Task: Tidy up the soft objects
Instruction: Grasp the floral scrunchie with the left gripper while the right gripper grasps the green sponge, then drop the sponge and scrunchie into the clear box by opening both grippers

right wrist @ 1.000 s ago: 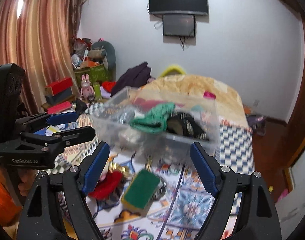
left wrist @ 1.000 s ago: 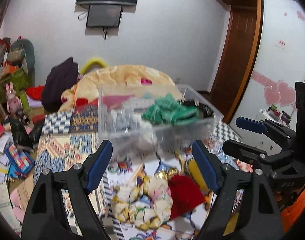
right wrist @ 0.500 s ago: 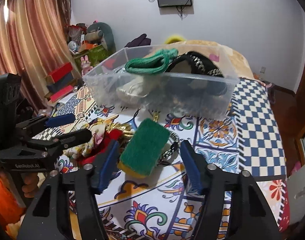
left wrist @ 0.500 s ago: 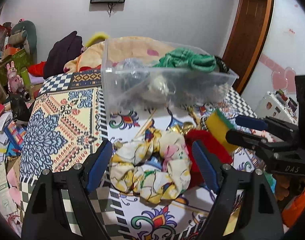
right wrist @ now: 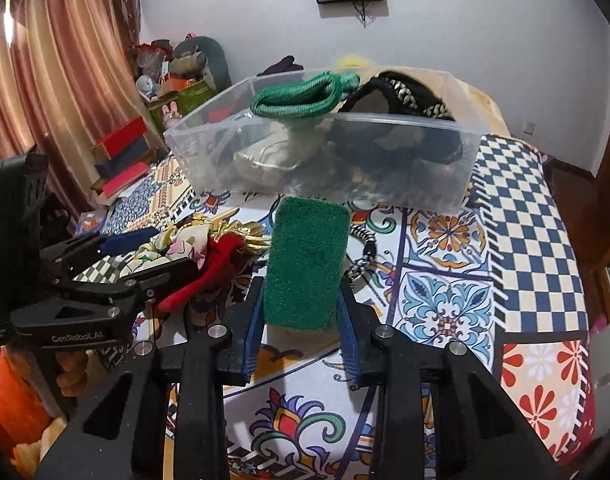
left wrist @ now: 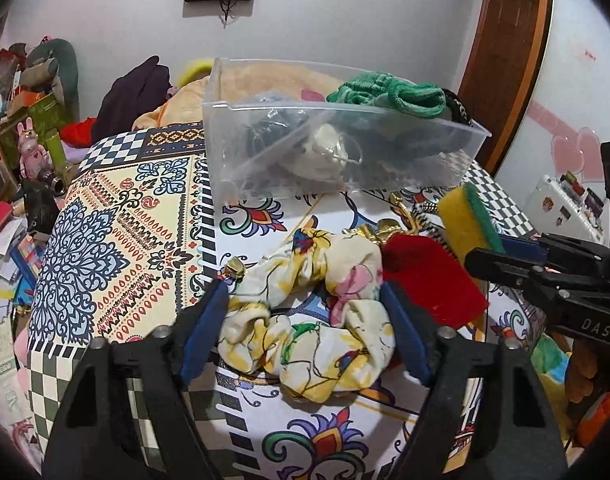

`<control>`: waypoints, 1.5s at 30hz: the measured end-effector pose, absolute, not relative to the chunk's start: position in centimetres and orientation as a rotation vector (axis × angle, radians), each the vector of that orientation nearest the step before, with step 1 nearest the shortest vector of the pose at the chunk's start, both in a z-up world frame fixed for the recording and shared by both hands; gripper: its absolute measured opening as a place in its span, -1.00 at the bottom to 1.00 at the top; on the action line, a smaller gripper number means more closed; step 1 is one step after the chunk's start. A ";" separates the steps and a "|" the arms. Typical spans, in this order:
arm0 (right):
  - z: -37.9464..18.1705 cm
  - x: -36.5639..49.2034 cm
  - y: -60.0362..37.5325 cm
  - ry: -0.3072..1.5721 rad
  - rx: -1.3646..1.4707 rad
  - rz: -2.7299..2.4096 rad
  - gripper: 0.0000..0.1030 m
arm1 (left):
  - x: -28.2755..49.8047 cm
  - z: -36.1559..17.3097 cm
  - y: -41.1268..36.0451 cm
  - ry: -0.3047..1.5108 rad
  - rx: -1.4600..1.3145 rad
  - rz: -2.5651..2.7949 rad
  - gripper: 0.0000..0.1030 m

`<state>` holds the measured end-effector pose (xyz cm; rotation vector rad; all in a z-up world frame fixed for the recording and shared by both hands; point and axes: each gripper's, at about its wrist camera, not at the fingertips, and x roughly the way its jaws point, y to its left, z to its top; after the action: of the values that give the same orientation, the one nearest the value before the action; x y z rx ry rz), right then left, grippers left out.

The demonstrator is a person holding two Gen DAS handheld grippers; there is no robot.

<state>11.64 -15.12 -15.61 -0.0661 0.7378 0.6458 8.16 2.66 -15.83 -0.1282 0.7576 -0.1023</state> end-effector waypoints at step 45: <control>-5.7 15.5 -18.0 0.449 -0.036 0.512 -0.41 | 13.4 -4.3 3.0 0.473 -0.110 -0.062 -0.43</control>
<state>15.50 -17.96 -5.66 -0.0364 0.4487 0.5122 13.41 2.95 -4.29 -0.1105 0.4730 -0.0625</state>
